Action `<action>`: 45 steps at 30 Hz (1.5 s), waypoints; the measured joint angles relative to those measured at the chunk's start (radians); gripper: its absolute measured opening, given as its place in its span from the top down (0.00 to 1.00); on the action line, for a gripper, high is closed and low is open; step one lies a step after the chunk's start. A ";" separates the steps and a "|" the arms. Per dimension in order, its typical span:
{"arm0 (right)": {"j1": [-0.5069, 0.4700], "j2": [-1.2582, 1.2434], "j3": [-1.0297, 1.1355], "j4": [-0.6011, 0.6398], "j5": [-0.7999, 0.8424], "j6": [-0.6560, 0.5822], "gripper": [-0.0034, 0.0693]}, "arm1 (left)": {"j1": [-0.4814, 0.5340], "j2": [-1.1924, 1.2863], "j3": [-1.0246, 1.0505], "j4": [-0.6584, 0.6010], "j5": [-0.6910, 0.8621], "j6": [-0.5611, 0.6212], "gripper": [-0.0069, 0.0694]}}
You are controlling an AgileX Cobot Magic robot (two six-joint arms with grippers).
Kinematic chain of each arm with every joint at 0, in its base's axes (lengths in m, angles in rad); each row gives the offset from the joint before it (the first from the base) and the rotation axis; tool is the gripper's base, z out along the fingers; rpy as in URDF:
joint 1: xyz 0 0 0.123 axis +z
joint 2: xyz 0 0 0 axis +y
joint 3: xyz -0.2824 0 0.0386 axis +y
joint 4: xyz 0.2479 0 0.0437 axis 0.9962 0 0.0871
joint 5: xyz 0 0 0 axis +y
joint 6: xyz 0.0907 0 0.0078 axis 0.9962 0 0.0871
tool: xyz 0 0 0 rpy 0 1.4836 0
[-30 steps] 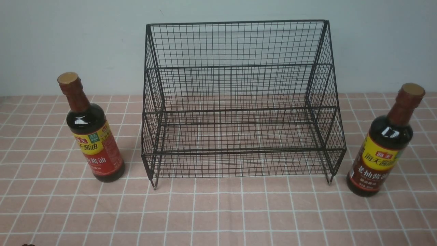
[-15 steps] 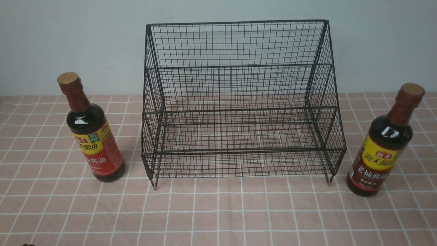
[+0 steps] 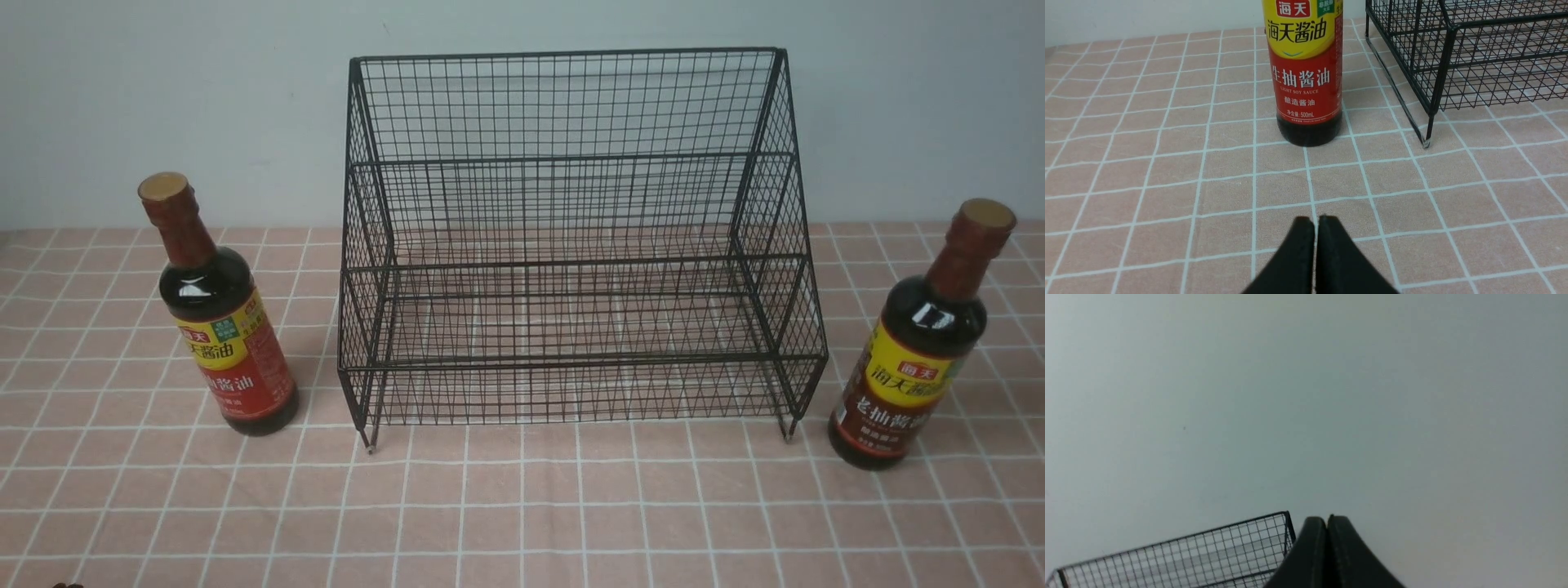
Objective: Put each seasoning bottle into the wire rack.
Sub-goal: Use the right arm to grab the condiment bottle closest to it
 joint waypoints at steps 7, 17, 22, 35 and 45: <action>0.000 0.369 -0.125 -0.096 -0.163 -0.015 0.74 | 0.000 0.000 0.000 0.000 0.000 0.000 0.92; 0.020 0.823 -0.278 -0.236 -0.402 0.070 0.31 | 0.000 0.000 0.000 0.000 0.000 0.000 0.92; 0.039 0.947 -0.290 -0.251 -0.410 0.070 0.29 | 0.000 0.000 0.000 0.000 0.000 0.000 0.92; 0.039 1.064 -0.299 -0.242 -0.396 -0.047 0.58 | 0.000 0.000 0.000 0.000 0.000 0.000 0.92; 0.041 0.944 -0.545 -0.426 -0.107 0.040 0.58 | 0.000 0.000 0.000 0.000 0.000 0.000 0.92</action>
